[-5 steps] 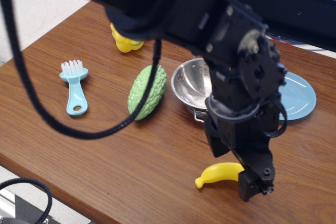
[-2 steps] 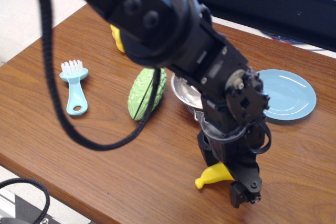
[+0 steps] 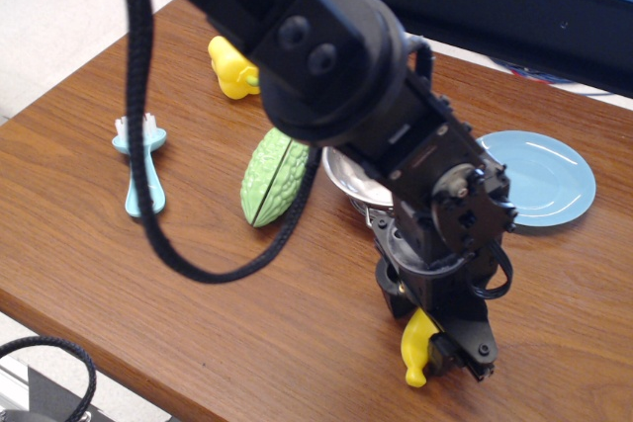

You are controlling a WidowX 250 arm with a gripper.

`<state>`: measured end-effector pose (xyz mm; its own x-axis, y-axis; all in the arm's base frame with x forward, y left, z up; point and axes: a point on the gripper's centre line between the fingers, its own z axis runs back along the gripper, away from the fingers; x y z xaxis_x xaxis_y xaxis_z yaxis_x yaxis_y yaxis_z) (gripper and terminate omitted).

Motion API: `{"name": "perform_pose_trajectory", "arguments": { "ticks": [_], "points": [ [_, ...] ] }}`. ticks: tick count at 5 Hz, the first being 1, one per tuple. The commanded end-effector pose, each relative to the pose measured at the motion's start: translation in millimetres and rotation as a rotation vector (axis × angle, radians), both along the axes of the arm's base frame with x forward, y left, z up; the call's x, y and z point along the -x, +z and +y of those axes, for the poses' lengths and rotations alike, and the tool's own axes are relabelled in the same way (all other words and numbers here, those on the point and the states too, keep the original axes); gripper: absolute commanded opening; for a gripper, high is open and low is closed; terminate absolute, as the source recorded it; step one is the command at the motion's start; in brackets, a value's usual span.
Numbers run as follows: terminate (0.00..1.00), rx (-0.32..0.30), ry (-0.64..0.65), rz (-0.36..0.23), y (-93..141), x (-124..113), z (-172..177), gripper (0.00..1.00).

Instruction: Put banana in colander

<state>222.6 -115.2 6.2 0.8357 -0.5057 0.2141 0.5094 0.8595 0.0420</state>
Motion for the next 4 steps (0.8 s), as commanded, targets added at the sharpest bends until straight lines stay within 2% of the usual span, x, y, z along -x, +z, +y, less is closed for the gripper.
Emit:
{"name": "perform_pose_trajectory", "arguments": {
  "ticks": [1, 2, 3, 4],
  "points": [
    [0.00, 0.101, 0.164, -0.072, 46, -5, 10, 0.00],
    [0.00, 0.184, 0.238, -0.053, 82, -22, 19, 0.00],
    [0.00, 0.178, 0.368, -0.120, 98, -47, 37, 0.00],
    [0.00, 0.147, 0.476, -0.131, 94, -71, 61, 0.00]
  ]
}}
